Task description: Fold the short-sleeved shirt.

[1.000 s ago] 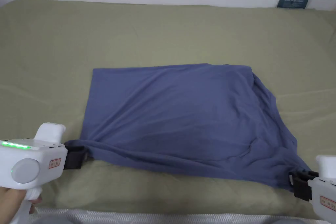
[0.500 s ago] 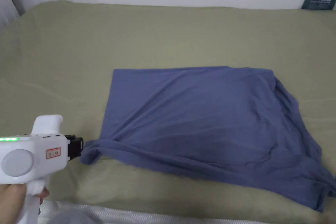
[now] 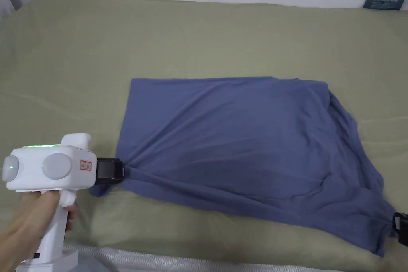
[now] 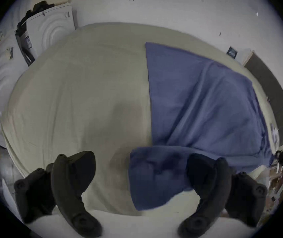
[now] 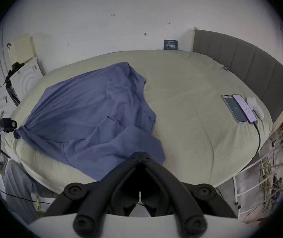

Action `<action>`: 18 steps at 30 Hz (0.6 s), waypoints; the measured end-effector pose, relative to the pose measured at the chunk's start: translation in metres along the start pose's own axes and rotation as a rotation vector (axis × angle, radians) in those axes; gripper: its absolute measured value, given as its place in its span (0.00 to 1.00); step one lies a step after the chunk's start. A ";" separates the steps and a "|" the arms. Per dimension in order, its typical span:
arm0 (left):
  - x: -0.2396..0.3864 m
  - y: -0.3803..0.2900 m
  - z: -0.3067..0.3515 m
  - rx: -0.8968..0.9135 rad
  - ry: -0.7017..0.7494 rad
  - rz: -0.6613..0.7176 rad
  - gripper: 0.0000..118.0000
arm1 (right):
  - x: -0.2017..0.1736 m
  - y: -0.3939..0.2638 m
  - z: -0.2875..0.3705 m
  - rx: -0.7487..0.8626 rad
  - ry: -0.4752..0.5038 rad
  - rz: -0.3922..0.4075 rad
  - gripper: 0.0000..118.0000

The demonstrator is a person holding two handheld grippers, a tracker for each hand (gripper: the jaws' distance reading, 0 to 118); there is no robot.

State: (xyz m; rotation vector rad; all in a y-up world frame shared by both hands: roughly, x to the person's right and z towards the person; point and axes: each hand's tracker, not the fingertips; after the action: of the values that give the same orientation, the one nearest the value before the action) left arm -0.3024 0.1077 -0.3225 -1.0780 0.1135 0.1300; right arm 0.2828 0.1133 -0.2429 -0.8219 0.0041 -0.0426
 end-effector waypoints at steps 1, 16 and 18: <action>0.004 -0.002 -0.001 -0.027 0.008 -0.032 0.89 | 0.000 -0.001 -0.001 -0.007 0.002 0.001 0.00; 0.016 -0.008 0.004 0.020 -0.042 -0.095 0.08 | 0.009 -0.009 -0.002 -0.093 0.042 0.051 0.05; 0.019 -0.009 0.005 0.026 -0.036 -0.101 0.08 | 0.011 -0.009 -0.006 -0.129 0.047 0.053 0.69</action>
State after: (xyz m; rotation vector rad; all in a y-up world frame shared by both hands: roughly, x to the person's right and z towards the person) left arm -0.2818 0.1086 -0.3151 -1.0530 0.0281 0.0564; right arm 0.2931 0.1022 -0.2399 -0.9490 0.0731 -0.0116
